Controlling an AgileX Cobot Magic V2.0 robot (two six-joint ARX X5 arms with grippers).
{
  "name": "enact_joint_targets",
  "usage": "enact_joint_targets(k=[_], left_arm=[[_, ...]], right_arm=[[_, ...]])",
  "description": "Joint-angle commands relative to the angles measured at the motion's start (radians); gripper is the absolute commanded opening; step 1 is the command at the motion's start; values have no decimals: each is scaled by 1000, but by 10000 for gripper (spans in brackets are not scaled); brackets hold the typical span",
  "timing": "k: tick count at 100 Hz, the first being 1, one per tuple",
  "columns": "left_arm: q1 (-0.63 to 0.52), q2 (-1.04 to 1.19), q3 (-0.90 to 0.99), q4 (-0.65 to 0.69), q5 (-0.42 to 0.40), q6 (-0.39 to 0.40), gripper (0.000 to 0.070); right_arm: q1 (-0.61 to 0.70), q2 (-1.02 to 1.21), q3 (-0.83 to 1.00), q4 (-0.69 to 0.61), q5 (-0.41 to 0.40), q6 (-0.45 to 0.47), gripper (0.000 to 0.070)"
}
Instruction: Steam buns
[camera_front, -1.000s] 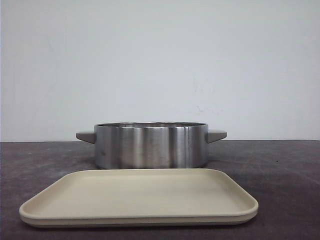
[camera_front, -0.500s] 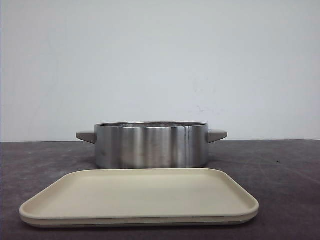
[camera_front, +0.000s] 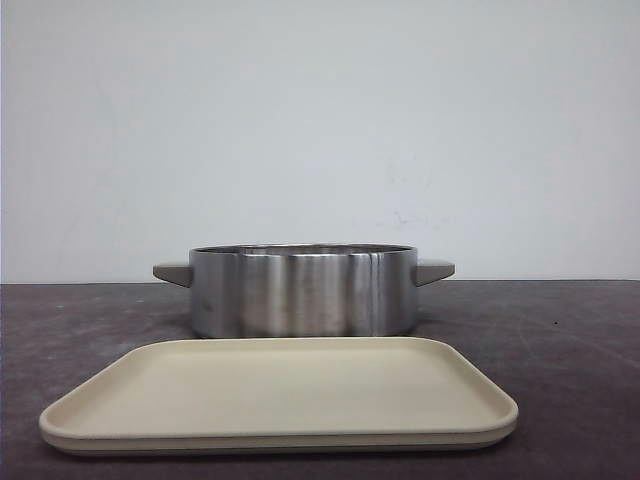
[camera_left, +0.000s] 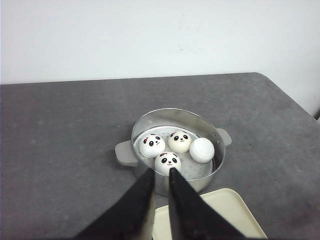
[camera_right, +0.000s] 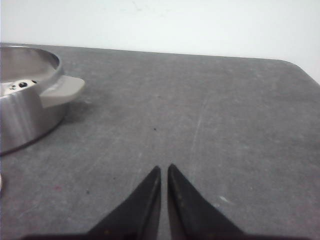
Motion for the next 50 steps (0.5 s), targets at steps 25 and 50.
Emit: enact_joint_targets(k=[25, 50], left_arm=[[-8, 5, 11, 7, -2, 3, 0], [-8, 5, 11, 7, -2, 3, 0]], right_arm=[[-35, 1, -35, 18, -44, -3, 16], [-36, 0, -35, 34, -47, -2, 16]])
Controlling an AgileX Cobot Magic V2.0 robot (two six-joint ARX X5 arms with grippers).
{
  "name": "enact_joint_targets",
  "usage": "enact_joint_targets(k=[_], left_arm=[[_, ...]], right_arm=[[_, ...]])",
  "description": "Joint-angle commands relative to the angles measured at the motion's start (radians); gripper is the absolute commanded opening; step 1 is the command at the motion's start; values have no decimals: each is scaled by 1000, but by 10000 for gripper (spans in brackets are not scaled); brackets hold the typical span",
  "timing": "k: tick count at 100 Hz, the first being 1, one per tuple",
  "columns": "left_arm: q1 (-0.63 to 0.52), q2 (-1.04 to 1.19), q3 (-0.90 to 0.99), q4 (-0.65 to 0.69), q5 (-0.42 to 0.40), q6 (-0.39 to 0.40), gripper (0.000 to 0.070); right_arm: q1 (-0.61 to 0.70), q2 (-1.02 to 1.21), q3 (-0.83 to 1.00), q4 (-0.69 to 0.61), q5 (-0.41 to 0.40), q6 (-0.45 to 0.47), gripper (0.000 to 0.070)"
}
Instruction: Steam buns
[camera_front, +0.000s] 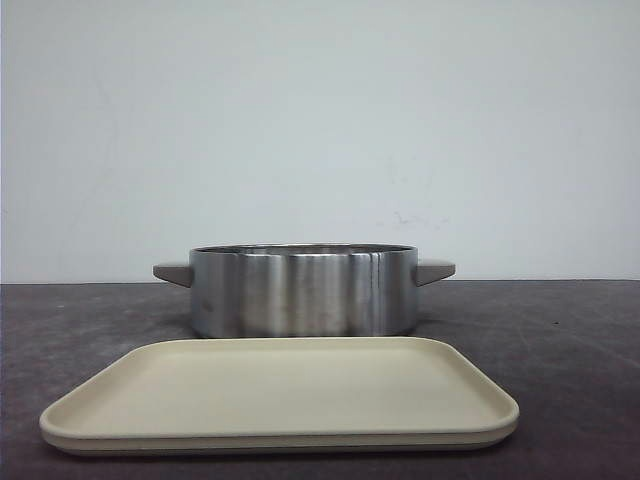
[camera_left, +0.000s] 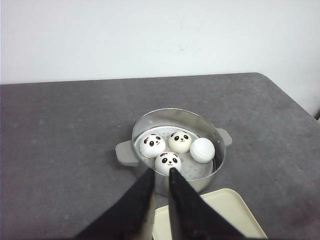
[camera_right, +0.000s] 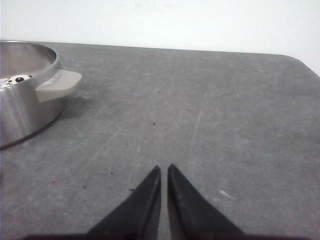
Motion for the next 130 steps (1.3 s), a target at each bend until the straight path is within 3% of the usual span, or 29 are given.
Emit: enact_joint_targets(k=[1, 104, 117, 130], left_arm=[[-8, 5, 11, 7, -2, 3, 0], [-8, 5, 11, -3, -2, 8, 0], [3, 5, 8, 5, -3, 51, 0], [81, -10, -63, 103, -1, 129, 0]], right_arm=[[-2, 0, -6, 18, -2, -1, 16], [-2, 0, -6, 18, -2, -1, 16], [-2, 0, -6, 18, -2, -1, 16], [-2, 0, -6, 18, -2, -1, 16]])
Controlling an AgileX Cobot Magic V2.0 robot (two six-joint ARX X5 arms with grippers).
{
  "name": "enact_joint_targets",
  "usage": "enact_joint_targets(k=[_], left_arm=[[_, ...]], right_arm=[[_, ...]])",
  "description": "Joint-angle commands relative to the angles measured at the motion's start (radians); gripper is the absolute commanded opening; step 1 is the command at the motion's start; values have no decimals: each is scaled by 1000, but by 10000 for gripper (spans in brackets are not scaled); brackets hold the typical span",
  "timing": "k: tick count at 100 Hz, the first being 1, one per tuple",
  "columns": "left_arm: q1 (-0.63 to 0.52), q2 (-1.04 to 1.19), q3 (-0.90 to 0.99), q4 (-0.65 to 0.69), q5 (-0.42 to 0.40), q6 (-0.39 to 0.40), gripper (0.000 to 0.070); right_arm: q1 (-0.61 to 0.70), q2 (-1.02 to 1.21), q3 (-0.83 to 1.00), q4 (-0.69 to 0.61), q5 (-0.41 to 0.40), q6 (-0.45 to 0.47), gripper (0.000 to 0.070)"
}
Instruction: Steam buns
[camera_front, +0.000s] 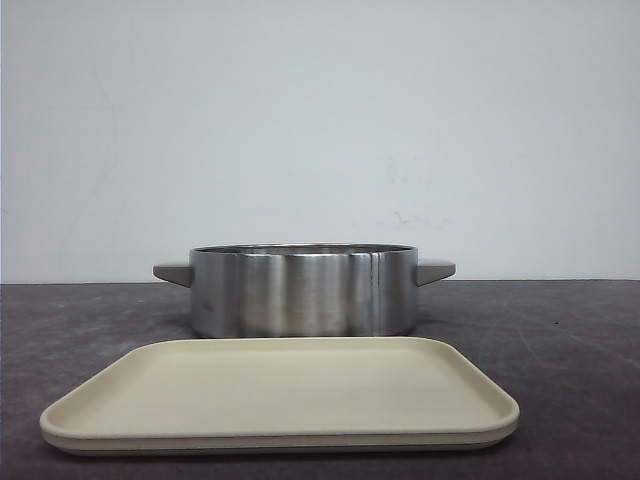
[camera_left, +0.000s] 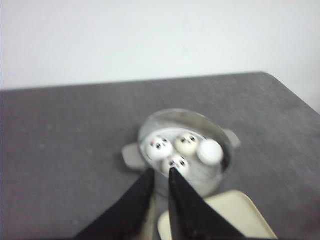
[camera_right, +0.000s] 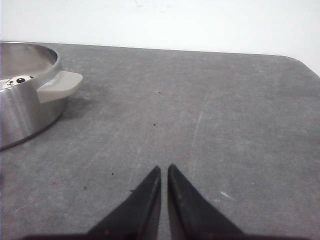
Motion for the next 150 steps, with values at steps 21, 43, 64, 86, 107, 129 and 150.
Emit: enact_joint_targets(k=[21, 43, 64, 86, 107, 129, 150], left_arm=[[233, -117, -297, 270, 174, 106, 0], [388, -306, -660, 530, 311, 105, 0], [476, -482, -920, 681, 314, 106, 0], [562, -642, -1111, 683, 345, 59, 0], [598, -700, -1195, 679, 366, 58, 0], [620, -700, -1231, 681, 366, 85, 0], [624, -700, -1267, 682, 369, 70, 0]], right_arm=[[-2, 0, -4, 13, -1, -2, 16], [-2, 0, -4, 13, -1, -2, 16], [-2, 0, -4, 13, -1, -2, 16], [-2, 0, -4, 13, -1, -2, 16], [-2, 0, -4, 13, -1, -2, 16], [-2, 0, -4, 13, -1, -2, 16], [-2, 0, -4, 13, -1, -2, 16]])
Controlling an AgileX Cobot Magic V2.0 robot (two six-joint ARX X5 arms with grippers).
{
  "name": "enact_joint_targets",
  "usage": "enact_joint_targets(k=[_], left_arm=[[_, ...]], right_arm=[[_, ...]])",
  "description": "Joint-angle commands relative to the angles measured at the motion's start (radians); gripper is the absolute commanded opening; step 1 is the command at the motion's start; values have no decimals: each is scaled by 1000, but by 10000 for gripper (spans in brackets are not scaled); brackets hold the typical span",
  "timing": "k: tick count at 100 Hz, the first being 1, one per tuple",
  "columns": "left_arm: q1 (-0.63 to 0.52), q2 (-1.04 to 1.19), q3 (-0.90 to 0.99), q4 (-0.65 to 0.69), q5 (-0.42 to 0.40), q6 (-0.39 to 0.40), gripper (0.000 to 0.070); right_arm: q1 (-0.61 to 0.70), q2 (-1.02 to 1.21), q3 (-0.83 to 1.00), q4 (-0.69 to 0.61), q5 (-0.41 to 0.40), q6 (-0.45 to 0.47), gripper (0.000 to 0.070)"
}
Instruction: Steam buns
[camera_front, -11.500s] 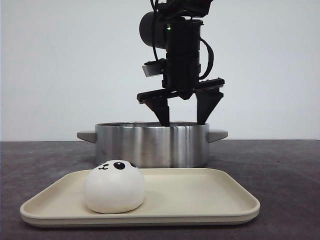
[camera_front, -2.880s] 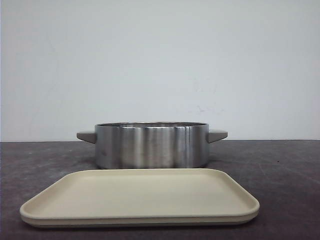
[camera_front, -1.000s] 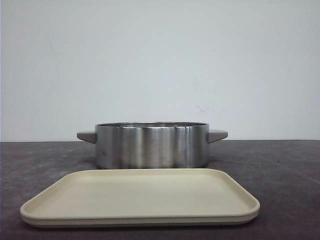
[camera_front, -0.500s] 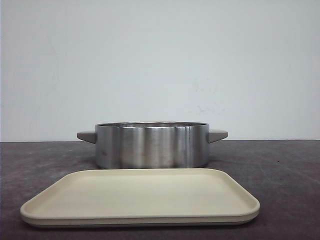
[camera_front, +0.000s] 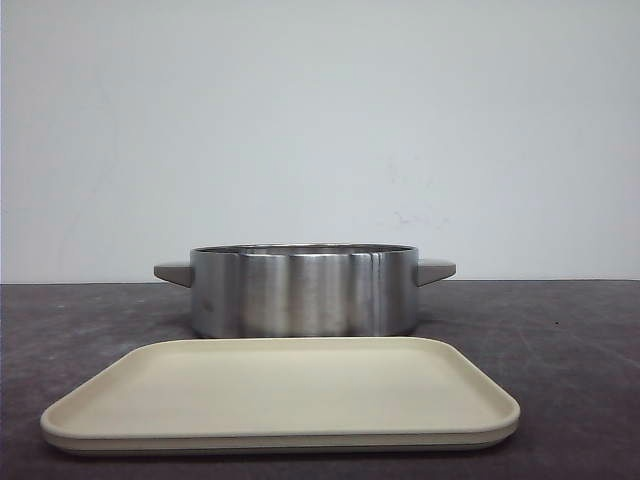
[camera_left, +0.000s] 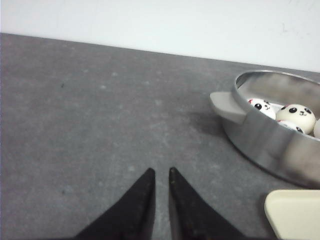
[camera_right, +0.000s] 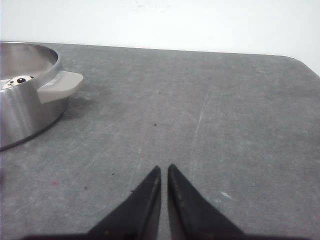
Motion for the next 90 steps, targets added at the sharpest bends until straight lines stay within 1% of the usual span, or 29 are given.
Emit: enact_joint_targets(k=[1, 27, 41, 61, 73, 90], left_arm=[[3, 0, -11, 10, 6, -2, 0], [3, 0, -60, 19, 3, 3, 0], [3, -1, -92, 40, 6, -16, 0], [19, -1, -110, 94, -13, -4, 0], [29, -1, -111, 95, -16, 11, 0], [40, 0, -111, 95, -16, 3, 0]], right_arm=[[-2, 0, -4, 12, -1, -2, 16], [-2, 0, -4, 12, -1, -2, 16], [-2, 0, -4, 12, -1, -2, 17], [-2, 0, -4, 12, -1, -2, 16], [-2, 0, -4, 12, -1, -2, 16], [-2, 0, -4, 12, -1, -2, 16]])
